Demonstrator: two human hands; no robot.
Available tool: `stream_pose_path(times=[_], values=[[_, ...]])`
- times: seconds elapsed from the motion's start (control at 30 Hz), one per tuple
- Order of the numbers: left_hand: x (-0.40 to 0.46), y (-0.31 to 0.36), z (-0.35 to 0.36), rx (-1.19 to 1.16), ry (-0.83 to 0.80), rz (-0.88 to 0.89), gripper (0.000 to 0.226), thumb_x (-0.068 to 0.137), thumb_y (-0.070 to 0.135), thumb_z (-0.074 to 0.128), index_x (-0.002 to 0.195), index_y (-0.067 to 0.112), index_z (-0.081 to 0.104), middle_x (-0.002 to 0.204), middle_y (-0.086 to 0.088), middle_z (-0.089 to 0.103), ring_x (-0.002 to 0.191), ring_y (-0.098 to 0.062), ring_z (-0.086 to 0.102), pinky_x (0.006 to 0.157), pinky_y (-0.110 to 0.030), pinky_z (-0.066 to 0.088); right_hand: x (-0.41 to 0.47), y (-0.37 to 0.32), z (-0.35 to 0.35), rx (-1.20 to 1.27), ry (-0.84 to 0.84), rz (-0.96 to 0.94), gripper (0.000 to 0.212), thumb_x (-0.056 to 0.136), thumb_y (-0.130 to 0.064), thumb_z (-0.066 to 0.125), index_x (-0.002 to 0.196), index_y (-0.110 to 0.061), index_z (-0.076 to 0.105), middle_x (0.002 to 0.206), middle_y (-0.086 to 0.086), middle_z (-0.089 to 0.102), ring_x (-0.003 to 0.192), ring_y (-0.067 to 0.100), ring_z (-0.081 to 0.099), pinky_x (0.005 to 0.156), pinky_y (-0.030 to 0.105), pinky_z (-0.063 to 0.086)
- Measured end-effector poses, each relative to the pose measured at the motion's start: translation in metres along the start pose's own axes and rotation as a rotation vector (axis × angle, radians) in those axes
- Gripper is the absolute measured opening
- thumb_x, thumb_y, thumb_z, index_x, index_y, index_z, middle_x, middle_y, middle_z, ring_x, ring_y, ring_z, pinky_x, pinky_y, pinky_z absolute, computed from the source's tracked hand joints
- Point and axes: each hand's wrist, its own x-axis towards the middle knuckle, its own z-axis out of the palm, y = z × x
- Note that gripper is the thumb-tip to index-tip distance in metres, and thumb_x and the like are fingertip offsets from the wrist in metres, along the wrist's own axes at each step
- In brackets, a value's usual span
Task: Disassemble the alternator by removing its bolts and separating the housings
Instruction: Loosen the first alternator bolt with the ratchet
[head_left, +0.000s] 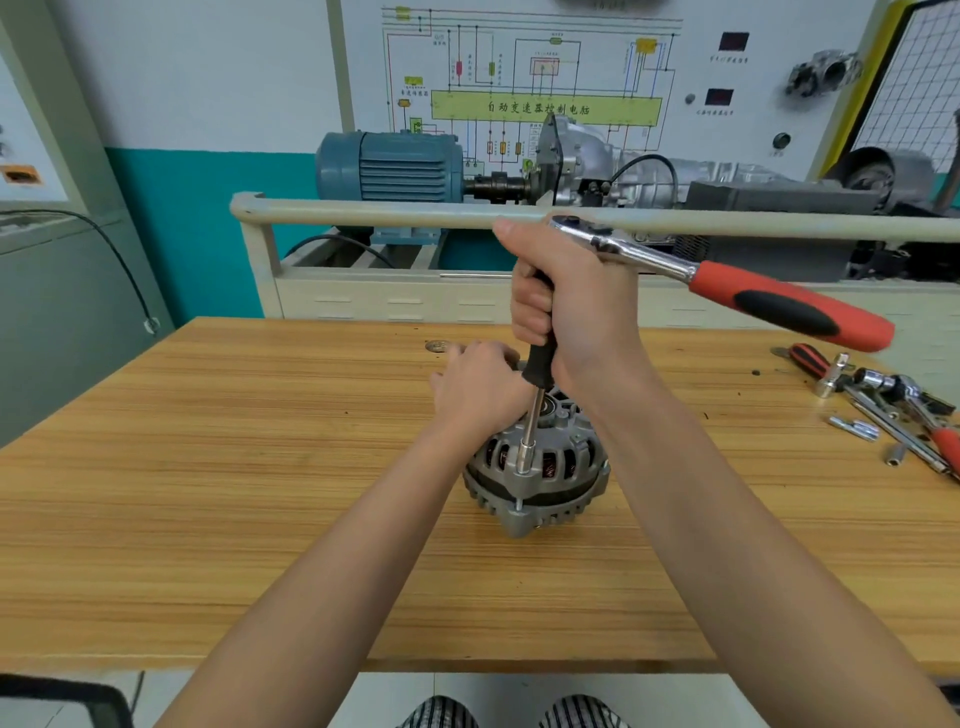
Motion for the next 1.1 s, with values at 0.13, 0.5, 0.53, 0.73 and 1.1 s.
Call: stream_pose_path(times=[0.13, 0.5, 0.53, 0.73, 1.1], values=[[-0.002, 0.002, 0.004, 0.003, 0.046, -0.061, 0.056, 0.086, 0.057, 0.040, 0.104, 0.010, 0.065, 0.120, -0.010, 0.059, 0.132, -0.032, 0.032, 0.101, -0.053, 0.030, 0.005, -0.019, 0.005, 0.029, 0.109, -0.122, 0.048, 0.091, -0.007, 0.060, 0.050, -0.021, 0.038, 0.037, -0.011, 0.033, 0.031, 0.006, 0.026, 0.036, 0.016, 0.022], [-0.007, 0.005, 0.014, 0.130, 0.146, -0.150, 0.068, 0.080, 0.063, 0.037, 0.114, 0.009, 0.061, 0.132, -0.015, 0.051, 0.127, -0.035, 0.034, 0.096, -0.053, 0.031, -0.001, -0.015, -0.007, -0.013, 0.328, -0.009, 0.033, 0.090, -0.010, 0.060, 0.070, -0.016, 0.036, 0.043, -0.009, 0.030, 0.037, 0.008, 0.023, 0.037, 0.020, 0.022], [-0.007, 0.004, 0.016, 0.137, 0.151, -0.149, 0.069, 0.081, 0.064, 0.036, 0.115, 0.009, 0.060, 0.132, -0.015, 0.051, 0.126, -0.035, 0.034, 0.095, -0.053, 0.031, -0.001, -0.014, -0.008, -0.029, 0.337, -0.002, 0.032, 0.090, -0.011, 0.060, 0.070, -0.016, 0.036, 0.043, -0.009, 0.030, 0.037, 0.008, 0.023, 0.037, 0.020, 0.022], [-0.006, 0.005, 0.017, 0.170, 0.153, -0.152, 0.073, 0.083, 0.067, 0.034, 0.119, 0.008, 0.058, 0.130, -0.014, 0.051, 0.123, -0.034, 0.035, 0.092, -0.051, 0.031, 0.003, -0.006, -0.009, -0.126, 0.420, -0.050, 0.033, 0.087, -0.014, 0.063, 0.064, -0.018, 0.039, 0.043, -0.009, 0.035, 0.039, 0.009, 0.028, 0.045, 0.025, 0.025], [-0.008, 0.008, 0.011, 0.361, 0.112, -0.180, 0.078, 0.085, 0.069, 0.024, 0.122, 0.007, 0.054, 0.130, -0.019, 0.050, 0.123, -0.035, 0.034, 0.092, -0.053, 0.029, 0.004, 0.000, -0.002, -0.235, 0.488, -0.047, 0.019, 0.082, -0.025, 0.063, 0.076, -0.018, 0.046, 0.069, -0.002, 0.044, 0.057, 0.011, 0.033, 0.058, 0.036, 0.026]])
